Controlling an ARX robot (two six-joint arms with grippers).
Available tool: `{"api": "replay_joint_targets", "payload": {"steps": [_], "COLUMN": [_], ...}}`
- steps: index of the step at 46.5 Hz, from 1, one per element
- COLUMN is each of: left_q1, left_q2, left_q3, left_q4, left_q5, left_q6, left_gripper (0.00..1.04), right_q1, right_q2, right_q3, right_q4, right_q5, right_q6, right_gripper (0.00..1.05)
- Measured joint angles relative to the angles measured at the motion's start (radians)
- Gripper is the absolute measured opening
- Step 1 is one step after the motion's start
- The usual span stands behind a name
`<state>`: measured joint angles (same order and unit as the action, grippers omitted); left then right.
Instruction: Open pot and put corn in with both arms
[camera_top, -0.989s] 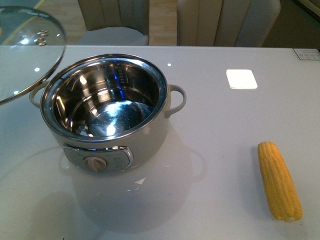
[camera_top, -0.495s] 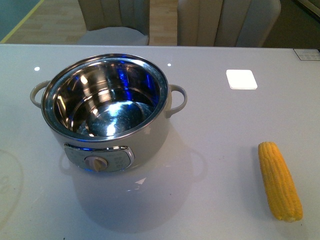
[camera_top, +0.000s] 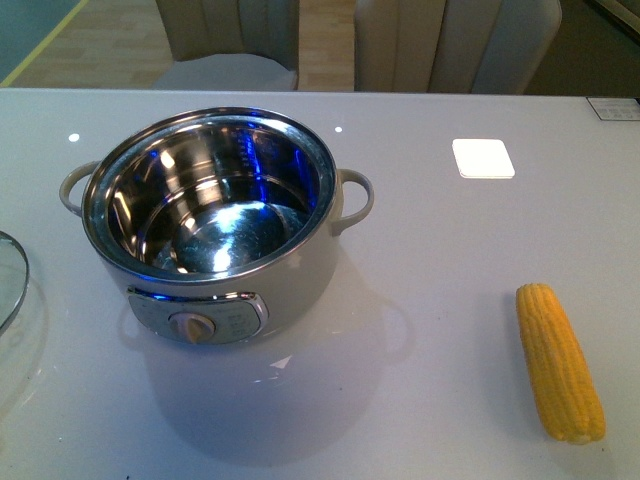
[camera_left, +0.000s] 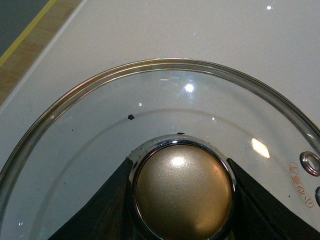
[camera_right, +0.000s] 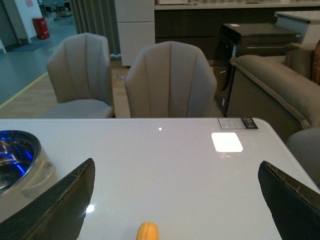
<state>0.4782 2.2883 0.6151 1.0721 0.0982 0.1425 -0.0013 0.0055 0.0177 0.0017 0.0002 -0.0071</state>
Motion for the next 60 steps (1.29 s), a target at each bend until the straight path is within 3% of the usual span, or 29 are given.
{"api": "replay_joint_targets", "payload": {"steps": [50, 60], "left_q1": [-0.006, -0.007], "left_q2": [0.218, 0.198], "left_q3": [0.084, 0.068], "left_q4": [0.157, 0.149], "left_q5": [0.060, 0.052], "left_q6": [-0.044, -0.054], "left_gripper": [0.46, 0.75], "right_q1": [0.000, 0.000], "right_q2": [0.000, 0.000], "right_q3": [0.000, 0.000], "right_q4": [0.000, 0.000], "right_q5": [0.000, 0.000], "right_q6": [0.000, 0.000], "right_gripper": [0.96, 0.96]}}
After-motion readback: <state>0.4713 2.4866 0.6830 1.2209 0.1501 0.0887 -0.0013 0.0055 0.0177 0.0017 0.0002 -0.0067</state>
